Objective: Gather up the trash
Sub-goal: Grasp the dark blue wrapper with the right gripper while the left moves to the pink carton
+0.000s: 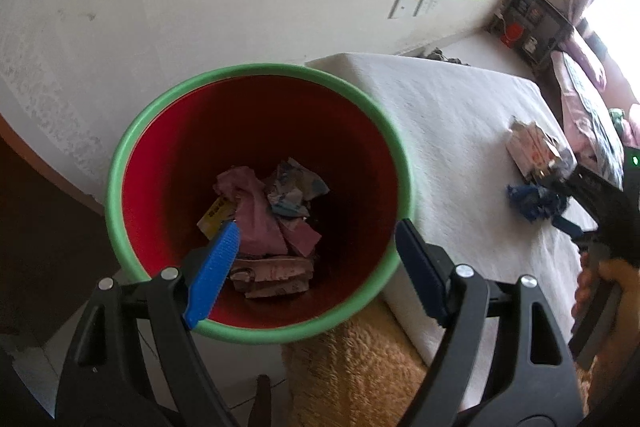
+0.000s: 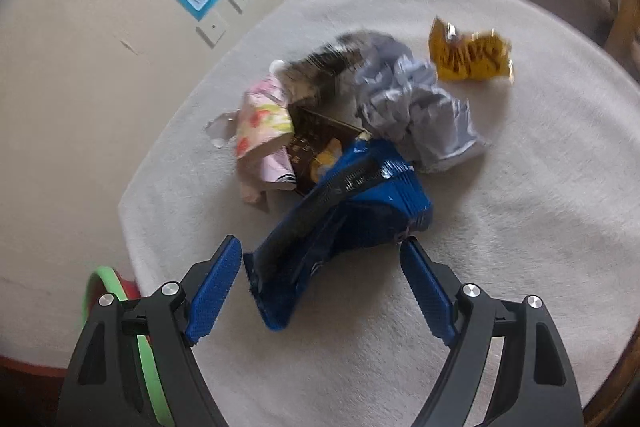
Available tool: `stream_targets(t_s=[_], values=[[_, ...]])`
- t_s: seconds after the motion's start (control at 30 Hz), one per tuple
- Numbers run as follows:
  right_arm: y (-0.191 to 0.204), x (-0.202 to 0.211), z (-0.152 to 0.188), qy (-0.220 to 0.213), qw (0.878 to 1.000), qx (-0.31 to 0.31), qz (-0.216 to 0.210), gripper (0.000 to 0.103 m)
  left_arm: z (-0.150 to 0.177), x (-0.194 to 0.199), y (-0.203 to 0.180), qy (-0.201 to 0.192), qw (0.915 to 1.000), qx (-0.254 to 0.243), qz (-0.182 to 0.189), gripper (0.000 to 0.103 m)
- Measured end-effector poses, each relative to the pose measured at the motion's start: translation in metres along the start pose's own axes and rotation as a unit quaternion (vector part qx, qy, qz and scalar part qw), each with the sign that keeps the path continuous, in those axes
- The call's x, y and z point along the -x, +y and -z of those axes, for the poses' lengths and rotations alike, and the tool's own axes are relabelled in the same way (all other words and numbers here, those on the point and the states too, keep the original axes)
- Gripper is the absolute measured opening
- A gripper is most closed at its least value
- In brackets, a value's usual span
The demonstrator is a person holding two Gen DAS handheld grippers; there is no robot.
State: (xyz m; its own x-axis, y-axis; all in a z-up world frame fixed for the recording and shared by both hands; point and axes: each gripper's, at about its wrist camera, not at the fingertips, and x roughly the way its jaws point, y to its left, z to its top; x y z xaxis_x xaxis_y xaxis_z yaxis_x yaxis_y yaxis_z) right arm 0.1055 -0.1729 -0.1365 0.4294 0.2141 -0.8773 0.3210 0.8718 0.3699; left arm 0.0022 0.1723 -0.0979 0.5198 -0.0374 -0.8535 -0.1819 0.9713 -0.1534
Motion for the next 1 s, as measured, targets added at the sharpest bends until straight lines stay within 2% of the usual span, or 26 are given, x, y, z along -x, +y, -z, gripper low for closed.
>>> stream_targets(t_s=[0.07, 0.1, 0.17, 0.23, 0.37, 0.5, 0.6, 0.7, 0.87, 1.0], values=[[0.001, -0.001, -0.003, 0.007, 1.000, 0.029, -0.008, 0.046, 0.001, 0.000, -0.006, 0.003, 1.0000, -0.006, 0.000, 0.078], [0.002, 0.002, -0.003, 0.009, 0.999, 0.049, -0.018, 0.040, 0.001, 0.000, -0.009, 0.005, 1.0000, -0.008, 0.001, 0.078], [0.002, 0.011, -0.001, 0.014, 0.997, 0.073, -0.018, 0.032, 0.000, -0.001, -0.020, 0.007, 0.9998, -0.017, 0.006, 0.078], [-0.003, 0.025, 0.006, 0.019, 0.995, 0.089, -0.033, 0.029, -0.001, 0.000, -0.033, 0.007, 0.9995, -0.028, 0.011, 0.078], [-0.027, 0.057, 0.031, 0.036, 0.993, 0.104, -0.052, 0.029, -0.012, -0.004, -0.078, 0.004, 0.9969, -0.070, 0.035, 0.078], [-0.063, 0.073, 0.062, 0.056, 0.995, 0.079, -0.038, 0.029, -0.027, -0.018, -0.133, 0.009, 0.9914, -0.110, 0.070, 0.078], [-0.079, 0.072, 0.067, 0.062, 0.995, 0.065, -0.031, 0.029, -0.042, -0.037, -0.181, 0.015, 0.9859, -0.136, 0.095, 0.078], [-0.086, 0.077, 0.061, 0.052, 0.996, 0.058, -0.034, 0.029, -0.054, -0.060, -0.225, 0.023, 0.9825, -0.156, 0.098, 0.078], [-0.087, 0.082, 0.058, 0.035, 0.996, 0.070, -0.033, 0.031, -0.072, -0.084, -0.272, 0.045, 0.9811, -0.147, 0.117, 0.078], [-0.092, 0.079, 0.057, 0.040, 0.996, 0.062, -0.041, 0.031, -0.082, -0.108, -0.296, 0.060, 0.9816, -0.156, 0.092, 0.079]])
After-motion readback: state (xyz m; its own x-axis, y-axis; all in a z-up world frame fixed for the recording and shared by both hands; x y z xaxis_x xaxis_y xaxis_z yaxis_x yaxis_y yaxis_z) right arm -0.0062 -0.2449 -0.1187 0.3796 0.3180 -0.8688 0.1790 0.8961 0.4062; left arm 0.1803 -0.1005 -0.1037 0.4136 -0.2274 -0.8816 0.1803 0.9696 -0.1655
